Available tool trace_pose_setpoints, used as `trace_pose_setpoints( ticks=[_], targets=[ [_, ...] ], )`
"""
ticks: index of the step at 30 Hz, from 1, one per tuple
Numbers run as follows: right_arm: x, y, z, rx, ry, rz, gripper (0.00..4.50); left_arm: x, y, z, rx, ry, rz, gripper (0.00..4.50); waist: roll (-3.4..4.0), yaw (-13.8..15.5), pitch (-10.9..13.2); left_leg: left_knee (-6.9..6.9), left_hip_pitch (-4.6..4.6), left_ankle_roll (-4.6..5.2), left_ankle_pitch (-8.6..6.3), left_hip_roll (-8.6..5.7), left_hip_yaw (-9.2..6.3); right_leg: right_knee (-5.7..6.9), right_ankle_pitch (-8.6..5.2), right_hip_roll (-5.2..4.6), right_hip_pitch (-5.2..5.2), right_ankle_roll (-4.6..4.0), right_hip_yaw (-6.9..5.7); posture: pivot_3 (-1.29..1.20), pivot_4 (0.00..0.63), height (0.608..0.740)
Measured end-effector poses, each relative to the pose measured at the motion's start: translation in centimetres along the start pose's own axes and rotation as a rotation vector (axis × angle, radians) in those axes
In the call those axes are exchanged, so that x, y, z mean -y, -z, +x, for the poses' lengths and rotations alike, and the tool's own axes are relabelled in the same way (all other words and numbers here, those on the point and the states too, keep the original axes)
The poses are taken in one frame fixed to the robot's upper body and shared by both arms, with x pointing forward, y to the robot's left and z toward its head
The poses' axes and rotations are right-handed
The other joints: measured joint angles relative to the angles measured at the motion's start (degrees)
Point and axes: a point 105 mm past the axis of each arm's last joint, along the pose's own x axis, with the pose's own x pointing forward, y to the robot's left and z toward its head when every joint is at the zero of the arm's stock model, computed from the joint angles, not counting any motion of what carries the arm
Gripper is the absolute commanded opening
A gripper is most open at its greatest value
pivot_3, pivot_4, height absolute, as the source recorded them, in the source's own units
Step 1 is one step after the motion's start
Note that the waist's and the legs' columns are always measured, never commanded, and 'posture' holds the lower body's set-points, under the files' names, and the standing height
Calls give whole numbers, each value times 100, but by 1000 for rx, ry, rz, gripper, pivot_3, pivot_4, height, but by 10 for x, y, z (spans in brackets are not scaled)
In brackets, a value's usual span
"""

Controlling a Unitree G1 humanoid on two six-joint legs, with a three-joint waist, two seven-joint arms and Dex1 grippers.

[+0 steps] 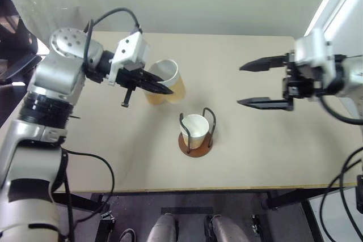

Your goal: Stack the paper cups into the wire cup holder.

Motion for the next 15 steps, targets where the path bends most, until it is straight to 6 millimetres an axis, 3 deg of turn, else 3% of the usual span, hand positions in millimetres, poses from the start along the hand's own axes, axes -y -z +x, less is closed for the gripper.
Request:
trace_pose_setpoints(
  ticks=[4,8,15],
  targets=[
    [-6,-1,-4,-15,24,1,3763,8,-16,21,41,152,17,46,2,-8,1,3,0,7,1,1,5,-4,4,-1,2,12,7,0,150,740],
    [-10,1,-2,-32,65,4,3763,12,-15,39,1,257,57,46,3,-8,2,9,2,17,-1,1,10,-3,12,-1,5,24,7,0,150,740],
    [-20,-4,-4,-49,123,-3,3763,-3,-10,57,-44,294,135,46,6,40,4,49,-15,36,-13,0,9,-6,27,-2,12,48,8,0,150,740]
  ],
)
